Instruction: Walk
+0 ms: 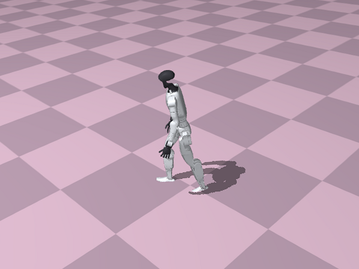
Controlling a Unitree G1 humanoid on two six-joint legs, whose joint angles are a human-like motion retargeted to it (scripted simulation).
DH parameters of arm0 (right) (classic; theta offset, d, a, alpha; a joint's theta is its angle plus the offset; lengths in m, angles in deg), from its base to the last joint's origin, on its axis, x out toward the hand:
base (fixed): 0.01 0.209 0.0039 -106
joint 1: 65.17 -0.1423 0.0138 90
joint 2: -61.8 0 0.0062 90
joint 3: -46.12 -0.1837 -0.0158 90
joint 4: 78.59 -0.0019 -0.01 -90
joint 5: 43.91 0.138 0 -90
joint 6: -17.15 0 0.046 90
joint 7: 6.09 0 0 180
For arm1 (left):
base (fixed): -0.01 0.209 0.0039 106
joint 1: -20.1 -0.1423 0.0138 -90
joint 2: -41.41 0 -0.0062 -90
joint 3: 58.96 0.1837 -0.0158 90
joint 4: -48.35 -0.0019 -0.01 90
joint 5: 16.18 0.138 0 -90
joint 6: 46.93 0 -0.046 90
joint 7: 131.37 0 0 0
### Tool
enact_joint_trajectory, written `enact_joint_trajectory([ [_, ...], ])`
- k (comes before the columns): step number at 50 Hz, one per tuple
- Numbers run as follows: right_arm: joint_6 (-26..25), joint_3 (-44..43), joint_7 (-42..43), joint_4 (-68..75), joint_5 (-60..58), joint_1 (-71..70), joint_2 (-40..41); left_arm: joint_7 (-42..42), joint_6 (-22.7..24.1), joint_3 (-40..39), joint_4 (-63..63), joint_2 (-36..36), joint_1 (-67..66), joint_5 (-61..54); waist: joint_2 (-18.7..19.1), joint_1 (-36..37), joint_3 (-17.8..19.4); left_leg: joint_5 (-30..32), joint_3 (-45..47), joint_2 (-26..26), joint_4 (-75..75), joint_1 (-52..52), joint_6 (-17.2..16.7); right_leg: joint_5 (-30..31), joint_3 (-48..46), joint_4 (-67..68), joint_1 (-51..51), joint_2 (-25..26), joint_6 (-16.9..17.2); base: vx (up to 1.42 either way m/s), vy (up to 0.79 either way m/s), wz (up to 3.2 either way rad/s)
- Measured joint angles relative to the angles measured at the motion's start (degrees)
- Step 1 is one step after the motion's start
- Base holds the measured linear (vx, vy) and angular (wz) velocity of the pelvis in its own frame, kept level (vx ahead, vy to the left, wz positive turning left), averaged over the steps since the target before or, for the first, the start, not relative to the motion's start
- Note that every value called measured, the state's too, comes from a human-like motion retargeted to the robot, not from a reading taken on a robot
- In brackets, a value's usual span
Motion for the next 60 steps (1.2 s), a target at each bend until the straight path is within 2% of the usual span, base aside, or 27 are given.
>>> enact_joint_trajectory([
  [3,-0.05,-0.37,0.29,0.49,0.18,0.24,-0.04,0.2,0.02,-0.66,0.71,-0.61,-0.38,-0.64,0.62,1.0,0.1,-1.33,-3.88,0.5,2.76,1.55,-0.27,-0.24,0.17,2.72,0.67,0.34,-0.99,0.34,-0.16,-0.19],
  [8,0.01,-0.9,0.96,0.71,-0.13,0.53,-0.38,0.5,-0.28,-1.87,1.38,-1.53,-1.47,-1.28,2.12,2.53,0.51,-2.85,-6.63,3.08,16.73,-1.04,-1.92,-3.33,0.14,5.3,3.16,1.63,-3.19,0.36,-0.17,-0.15],
  [14,0.25,-0.93,1.84,-0.76,-0.11,1.36,-0.99,0.66,-1.12,-3.01,2.24,-2.06,-4.04,-0.56,5.26,5.38,0.32,5.26,-6.34,10.08,45.93,-12.0,-6.23,-6.15,-0.22,4.87,6.02,5.78,-6.43,0.33,-0.15,-0.25],
  [18,0.26,-1.03,2.82,-2.28,-0.02,1.94,-1.5,0.35,-1.88,-3.39,3.01,-2.08,-5.62,0.51,6.6,7.77,-0.45,6.35,-4.92,14.92,60.91,-20.67,-5.37,-8.03,-0.23,3.76,7.31,8.19,-8.16,0.31,-0.09,-0.3],
  [22,0.24,-1.37,4.05,-3.72,-0.02,2.42,-1.76,-0.12,-2.46,-3.98,3.26,-1.94,-6.73,1.41,6.38,9.97,-1.03,3.1,-3.03,17.4,66.9,-28.43,-3.09,-9.34,0.3,2.2,8.94,9.26,-8.57,0.31,-0.03,-0.28],
  [26,0.3,-1.8,5.11,-5.19,-0.11,3.16,-1.68,-0.36,-2.65,-4.7,2.8,-1.79,-7.44,2.0,5.64,11.93,-1.26,-0.72,-1.33,17.9,64.53,-35.06,-1.59,-10.6,1.07,0.76,10.9,9.76,-8.4,0.31,0.0,-0.29],
  [30,0.66,-2.16,5.83,-6.36,-0.8,3.59,-1.38,-0.41,-2.4,-5.39,1.6,-1.53,-7.16,2.37,4.64,13.24,-0.94,-1.1,-0.09,16.64,56.14,-39.89,-1.32,-11.72,2.09,-0.99,13.44,9.83,-8.13,0.31,0.01,-0.29],
  [42,1.84,-0.96,7.06,-7.95,-6.3,6.09,-0.75,0.75,-1.63,-5.62,-0.2,-1.15,-6.76,1.89,3.86,14.52,-2.12,7.35,-0.72,12.5,24.6,-45.86,-3.34,-15.55,4.98,-3.75,20.52,11.15,-7.68,0.29,0.03,-0.37],
  [50,1.46,-0.56,7.75,-6.78,-6.4,6.01,-0.31,1.52,-1.52,-5.41,0.85,-0.77,-5.8,-1.18,1.96,14.39,-2.96,10.06,-0.75,11.63,22.44,-46.45,-1.23,-18.11,7.35,-1.71,23.39,10.23,-6.31,0.34,0.09,-0.4],
  [56,0.9,-0.63,7.93,-5.84,-5.26,6.62,0.2,1.65,-1.45,-4.73,1.69,-1.35,-6.14,-3.99,-0.5,13.33,-4.5,9.87,-0.81,9.43,25.42,-46.69,1.81,-13.45,4.71,4.95,21.43,5.89,-2.75,0.38,0.14,-0.33],
  [58,0.76,-0.54,7.55,-5.77,-4.74,6.83,0.21,1.54,-1.53,-4.47,1.74,-1.7,-6.25,-4.5,-1.39,12.37,-4.84,9.42,-0.53,7.94,25.13,-46.13,3.18,-8.72,3.67,10.59,19.21,3.14,-1.36,0.37,0.15,-0.09],
  [60,0.66,-0.44,6.94,-5.85,-4.21,6.96,0.17,1.36,-1.63,-4.26,1.81,-2.07,-6.34,-4.75,-2.19,11.09,-4.97,8.95,-0.29,6.09,24.52,-45.44,4.48,-1.53,2.72,18.46,15.92,0.05,-0.08,0.35,0.15,-0.01],
])
